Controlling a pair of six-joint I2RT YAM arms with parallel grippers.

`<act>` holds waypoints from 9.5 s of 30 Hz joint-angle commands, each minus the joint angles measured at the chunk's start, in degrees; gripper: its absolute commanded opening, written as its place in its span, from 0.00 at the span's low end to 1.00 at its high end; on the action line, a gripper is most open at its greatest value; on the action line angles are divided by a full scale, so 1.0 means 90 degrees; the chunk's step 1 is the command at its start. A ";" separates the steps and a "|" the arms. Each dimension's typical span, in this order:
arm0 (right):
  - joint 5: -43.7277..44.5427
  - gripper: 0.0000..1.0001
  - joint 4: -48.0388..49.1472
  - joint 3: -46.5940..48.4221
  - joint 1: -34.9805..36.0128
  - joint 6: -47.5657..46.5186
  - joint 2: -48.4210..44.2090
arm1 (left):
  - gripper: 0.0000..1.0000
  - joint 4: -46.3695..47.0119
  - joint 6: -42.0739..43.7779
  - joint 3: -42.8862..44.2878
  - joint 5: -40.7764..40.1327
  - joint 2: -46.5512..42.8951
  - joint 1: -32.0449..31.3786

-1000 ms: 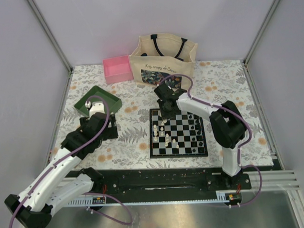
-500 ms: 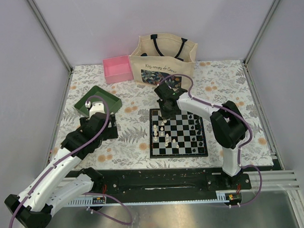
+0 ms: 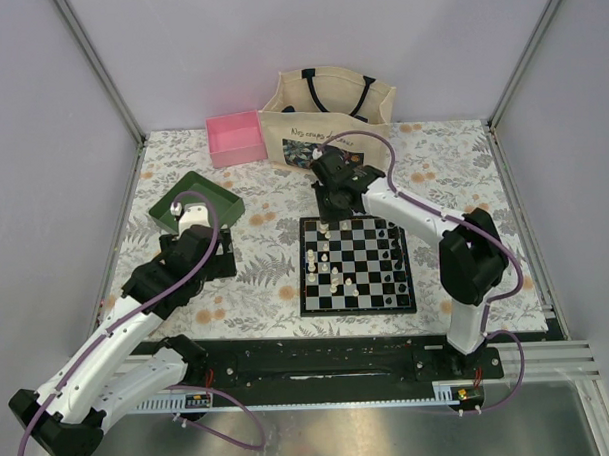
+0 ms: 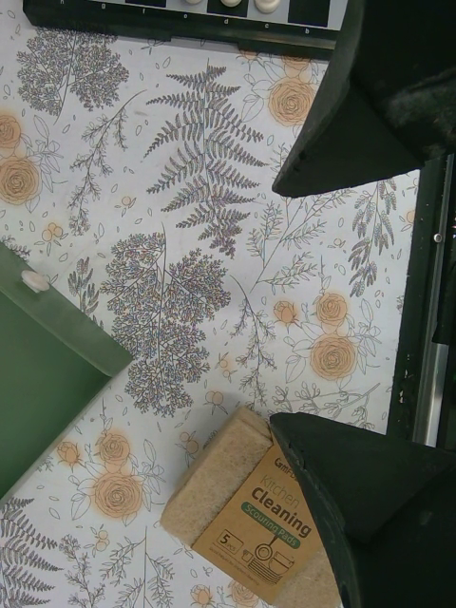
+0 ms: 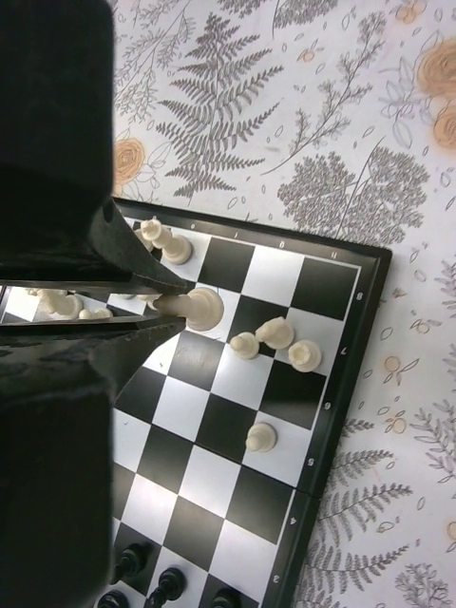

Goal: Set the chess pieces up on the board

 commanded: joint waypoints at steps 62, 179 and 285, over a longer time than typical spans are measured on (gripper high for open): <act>0.0153 0.44 -0.0446 0.1369 0.0579 -0.0539 0.0716 | 0.99 0.0175 0.0094 0.0174 -0.0019 -0.0038 0.0025; -0.0267 0.15 -0.0681 0.1837 0.0237 -0.0335 0.1829 | 0.99 0.0165 0.0075 0.0154 -0.0029 -0.0126 0.0034; -0.0053 0.41 -0.0427 0.1466 0.0393 -0.0315 0.1185 | 0.99 0.0175 0.0075 0.0155 -0.0009 -0.0145 0.0034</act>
